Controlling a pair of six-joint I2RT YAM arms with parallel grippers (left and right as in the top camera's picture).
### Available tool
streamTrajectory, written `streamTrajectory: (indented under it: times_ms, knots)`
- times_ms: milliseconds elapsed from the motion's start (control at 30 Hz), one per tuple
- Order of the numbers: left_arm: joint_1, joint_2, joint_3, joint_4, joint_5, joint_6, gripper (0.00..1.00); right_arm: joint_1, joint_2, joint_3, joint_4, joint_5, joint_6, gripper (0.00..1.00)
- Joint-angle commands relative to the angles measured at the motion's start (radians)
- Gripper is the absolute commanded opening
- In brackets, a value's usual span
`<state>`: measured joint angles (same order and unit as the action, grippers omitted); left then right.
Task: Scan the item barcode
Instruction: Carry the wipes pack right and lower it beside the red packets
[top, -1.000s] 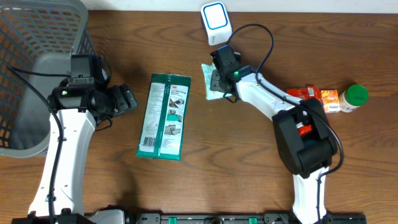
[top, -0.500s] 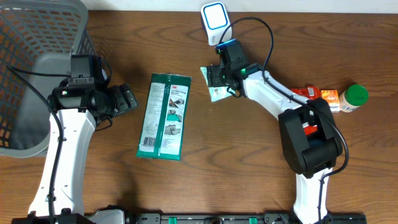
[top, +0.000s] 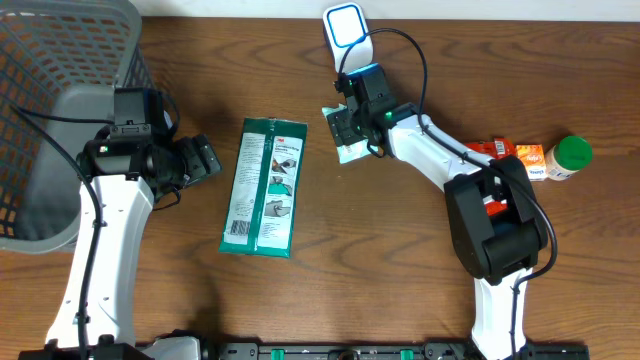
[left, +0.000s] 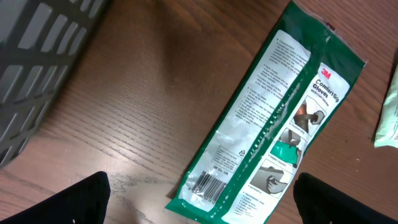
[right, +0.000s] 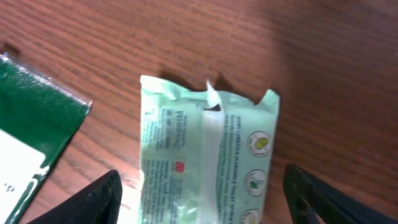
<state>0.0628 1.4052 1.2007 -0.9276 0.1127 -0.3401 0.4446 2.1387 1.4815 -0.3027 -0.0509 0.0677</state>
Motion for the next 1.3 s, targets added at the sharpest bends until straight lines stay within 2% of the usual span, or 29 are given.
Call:
streamTrajectory:
  times_ms: [0,167,233,300,367,433,500,733,867,1000,1133,1267]
  knots:
    - [0.003,-0.005,0.002,-0.003,-0.010,0.005,0.95,0.002,0.017,-0.006,-0.022,-0.040,0.028,0.77]
    - [0.003,-0.005,0.002,-0.003,-0.010,0.005,0.95,0.002,0.047,-0.006,-0.071,-0.033,0.129,0.74]
    - [0.003,-0.005,0.002,-0.003,-0.010,0.005,0.95,0.002,0.056,-0.006,-0.092,-0.032,0.142,0.62]
    - [0.003,-0.005,0.002,-0.003,-0.010,0.005,0.95,0.000,0.055,-0.006,-0.103,-0.024,0.141,0.44]
    - [0.003,-0.005,0.002,-0.003,-0.010,0.005,0.95,-0.011,0.032,-0.006,-0.109,-0.028,0.141,0.37]
    - [0.003,-0.005,0.002,-0.003,-0.010,0.005,0.95,-0.028,-0.015,-0.006,-0.126,-0.029,0.141,0.22]
    - [0.003,-0.005,0.002,-0.003,-0.010,0.005,0.95,-0.047,-0.073,-0.006,-0.156,-0.029,0.142,0.16]
    - [0.003,-0.005,0.002,-0.003,-0.010,0.005,0.95,-0.158,-0.337,-0.006,-0.402,-0.017,0.124,0.13]
    - [0.003,-0.005,0.002,-0.003,-0.010,0.005,0.95,-0.284,-0.477,-0.006,-0.628,0.006,0.042,0.13]
    - [0.003,-0.005,0.002,-0.003,-0.010,0.005,0.95,-0.387,-0.502,-0.006,-0.766,0.087,0.020,0.11]
    - [0.003,-0.005,0.002,-0.003,-0.010,0.005,0.95,-0.463,-0.483,-0.043,-0.808,0.153,0.021,0.13]
    - [0.003,-0.005,0.002,-0.003,-0.010,0.005,0.95,-0.509,-0.475,-0.133,-0.746,0.206,0.021,0.14]
